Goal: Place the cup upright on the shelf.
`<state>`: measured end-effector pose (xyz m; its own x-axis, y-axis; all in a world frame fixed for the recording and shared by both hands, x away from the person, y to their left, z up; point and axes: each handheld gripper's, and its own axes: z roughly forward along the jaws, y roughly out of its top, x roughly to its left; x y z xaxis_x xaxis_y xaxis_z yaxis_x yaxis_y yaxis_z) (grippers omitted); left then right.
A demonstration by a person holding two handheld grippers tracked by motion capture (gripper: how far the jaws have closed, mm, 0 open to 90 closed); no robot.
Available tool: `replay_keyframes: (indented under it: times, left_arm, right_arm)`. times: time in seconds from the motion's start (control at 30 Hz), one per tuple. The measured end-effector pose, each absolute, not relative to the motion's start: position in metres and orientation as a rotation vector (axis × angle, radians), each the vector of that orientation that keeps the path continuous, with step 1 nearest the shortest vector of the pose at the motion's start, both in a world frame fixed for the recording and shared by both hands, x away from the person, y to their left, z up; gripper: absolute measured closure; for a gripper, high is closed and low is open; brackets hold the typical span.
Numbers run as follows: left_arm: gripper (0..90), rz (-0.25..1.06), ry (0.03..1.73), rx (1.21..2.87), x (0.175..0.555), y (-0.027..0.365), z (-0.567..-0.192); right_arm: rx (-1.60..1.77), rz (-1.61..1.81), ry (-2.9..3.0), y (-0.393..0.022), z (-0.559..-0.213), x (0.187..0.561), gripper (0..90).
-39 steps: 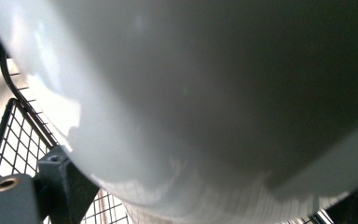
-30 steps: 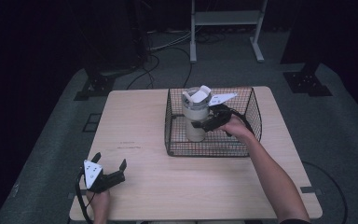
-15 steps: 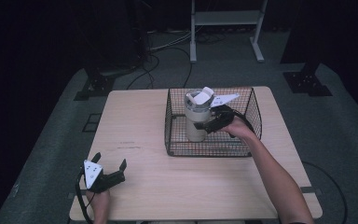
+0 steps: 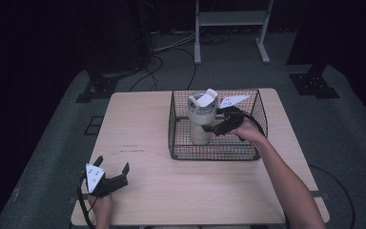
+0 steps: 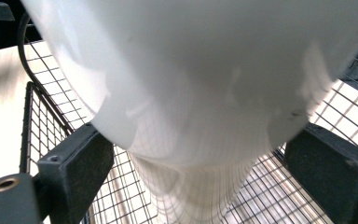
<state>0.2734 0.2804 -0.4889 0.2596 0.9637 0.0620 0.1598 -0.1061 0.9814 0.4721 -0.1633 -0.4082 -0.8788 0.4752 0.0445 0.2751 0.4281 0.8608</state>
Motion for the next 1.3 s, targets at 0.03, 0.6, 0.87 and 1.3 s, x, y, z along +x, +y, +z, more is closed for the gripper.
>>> replay_keyframes:
  times: [0.03, 0.6, 0.87, 1.3]
  left_arm:
    - [0.0, 0.989, 1.096, 1.509, 0.273, 0.280, -0.489]
    - [0.0, 0.993, 1.096, 1.513, 0.273, 0.280, -0.489]
    - [0.0, 0.995, 1.096, 1.514, 0.273, 0.280, -0.489]
    - [0.0, 0.997, 1.098, 1.520, 0.274, 0.279, -0.489]
  right_arm:
    - [0.667, 1.430, 2.473, -0.164, -0.407, 0.471, 8.0]
    - [0.796, 1.461, 2.414, -0.194, -0.387, 0.453, 8.3]
    - [0.771, 1.449, 2.404, -0.200, -0.374, 0.441, 8.3]
    - [0.737, 1.442, 2.392, -0.216, -0.355, 0.419, 8.3]
